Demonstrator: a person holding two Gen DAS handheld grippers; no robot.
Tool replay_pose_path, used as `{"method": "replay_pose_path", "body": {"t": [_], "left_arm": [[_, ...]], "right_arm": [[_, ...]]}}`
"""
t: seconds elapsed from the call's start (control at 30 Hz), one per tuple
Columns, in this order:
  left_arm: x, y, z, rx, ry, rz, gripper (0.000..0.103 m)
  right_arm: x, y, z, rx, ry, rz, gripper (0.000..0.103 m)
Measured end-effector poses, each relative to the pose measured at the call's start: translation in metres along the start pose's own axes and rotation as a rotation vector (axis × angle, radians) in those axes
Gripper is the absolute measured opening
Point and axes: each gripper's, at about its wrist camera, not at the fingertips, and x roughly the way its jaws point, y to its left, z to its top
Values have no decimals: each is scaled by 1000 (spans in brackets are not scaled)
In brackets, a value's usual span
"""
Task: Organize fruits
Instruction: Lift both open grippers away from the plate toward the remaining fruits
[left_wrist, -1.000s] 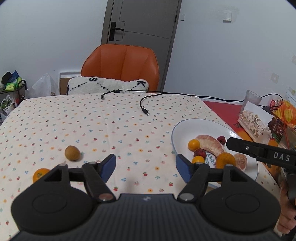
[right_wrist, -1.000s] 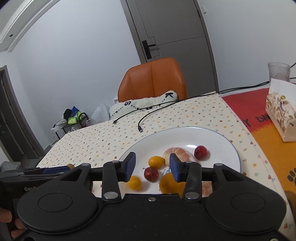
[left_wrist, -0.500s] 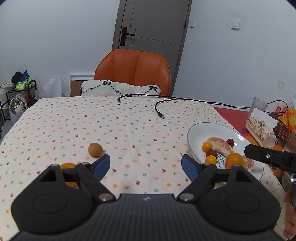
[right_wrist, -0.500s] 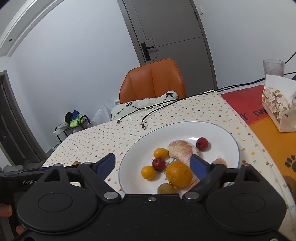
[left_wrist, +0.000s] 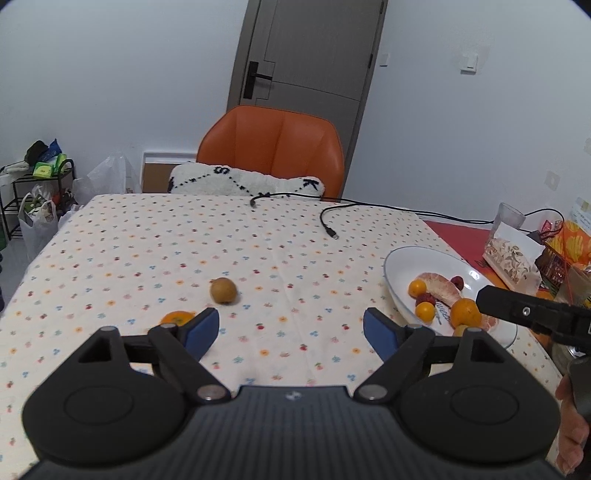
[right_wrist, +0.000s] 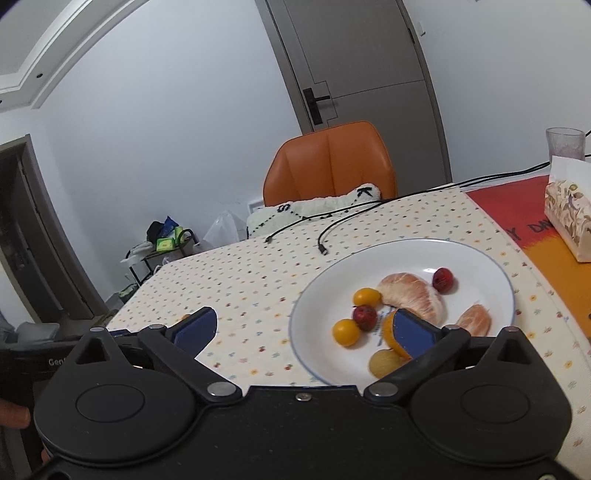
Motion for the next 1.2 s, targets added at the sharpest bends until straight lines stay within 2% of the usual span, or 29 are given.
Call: {"method": "replay_pose_path", "body": {"t": [0.67, 1.2], "left_arm": [[-27, 45, -10, -28, 0, 60, 84], [-22, 61, -13, -46, 23, 106, 84]], "right_arm": [[10, 47, -15, -36, 60, 45, 103], [29, 71, -21, -65, 131, 106, 103]]}}
